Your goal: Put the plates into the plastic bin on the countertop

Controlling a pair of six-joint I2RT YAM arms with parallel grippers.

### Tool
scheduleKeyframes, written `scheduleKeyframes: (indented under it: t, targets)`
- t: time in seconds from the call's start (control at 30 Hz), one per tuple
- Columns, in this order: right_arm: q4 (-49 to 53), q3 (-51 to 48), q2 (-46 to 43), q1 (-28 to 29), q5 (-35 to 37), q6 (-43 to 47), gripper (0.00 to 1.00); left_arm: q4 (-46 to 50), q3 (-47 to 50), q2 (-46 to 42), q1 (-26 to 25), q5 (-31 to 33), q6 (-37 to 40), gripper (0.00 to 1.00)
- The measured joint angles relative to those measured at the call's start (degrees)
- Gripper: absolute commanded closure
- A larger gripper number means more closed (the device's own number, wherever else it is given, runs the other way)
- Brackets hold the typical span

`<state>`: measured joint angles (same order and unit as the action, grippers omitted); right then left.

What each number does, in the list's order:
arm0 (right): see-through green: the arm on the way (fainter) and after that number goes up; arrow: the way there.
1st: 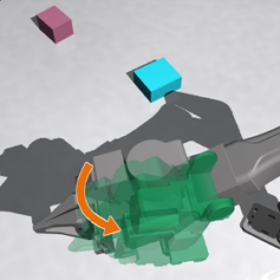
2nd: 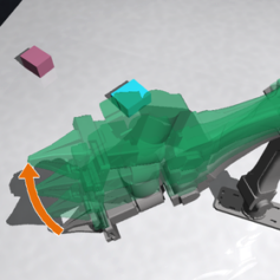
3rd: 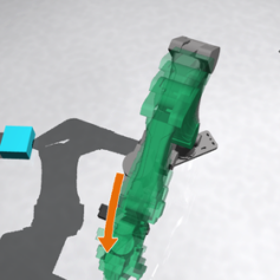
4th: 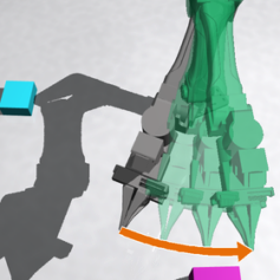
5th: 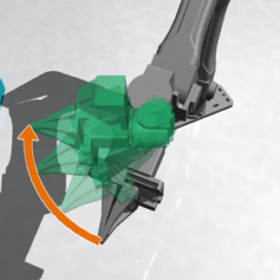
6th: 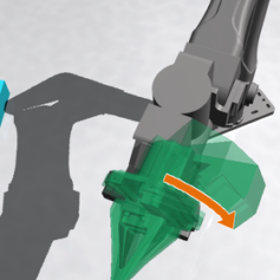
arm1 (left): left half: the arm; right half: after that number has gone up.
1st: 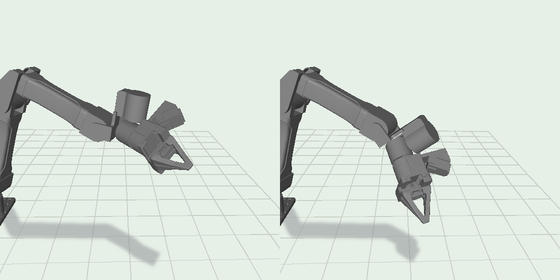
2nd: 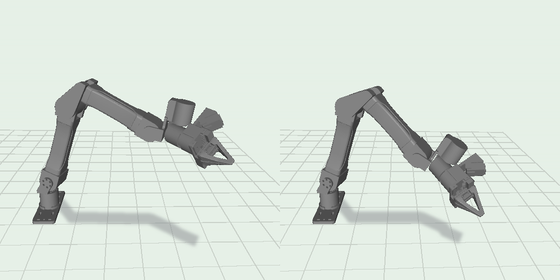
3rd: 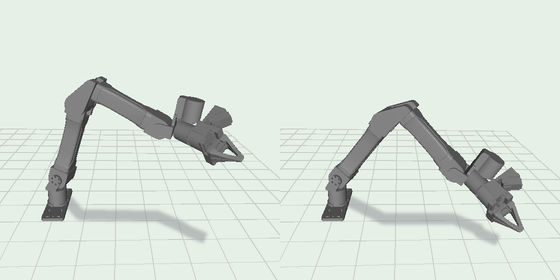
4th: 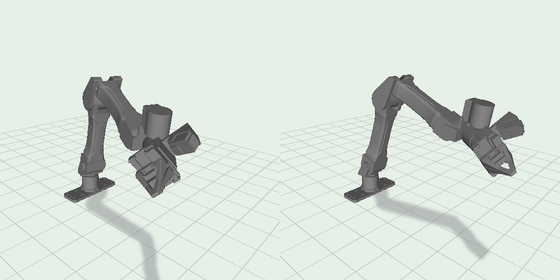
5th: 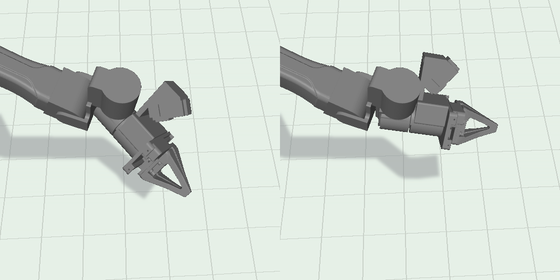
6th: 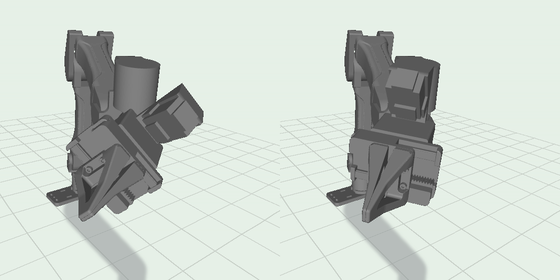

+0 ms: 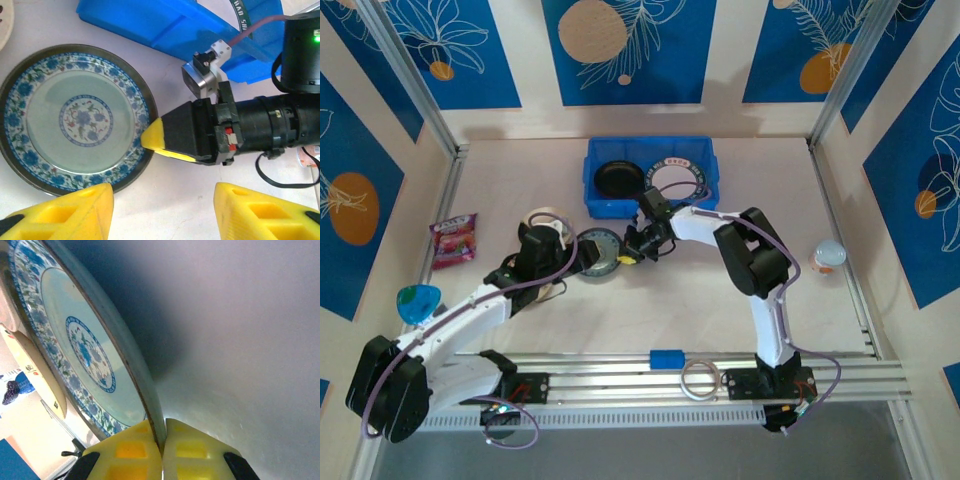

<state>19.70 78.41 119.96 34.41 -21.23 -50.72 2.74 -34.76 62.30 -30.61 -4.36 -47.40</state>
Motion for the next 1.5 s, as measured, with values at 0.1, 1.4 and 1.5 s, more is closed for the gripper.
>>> scheduleKeyframes:
  t: [0.1,1.4,1.5]
  targets:
    - [1.42,-1.79,-2.27,-0.11,0.04,0.04,1.00,1.03,-0.24,0.00,0.31,0.00,0.83,0.44]
    - [12.55,-1.84,-18.36,-9.64,-10.51,10.43,1.00,-9.62,-7.06,13.18,7.80,-8.98,0.09,0.81]
    - [12.79,-0.46,-17.07,-9.62,-10.25,10.54,1.00,-10.99,-7.23,13.84,8.22,-9.73,-0.57,0.95]
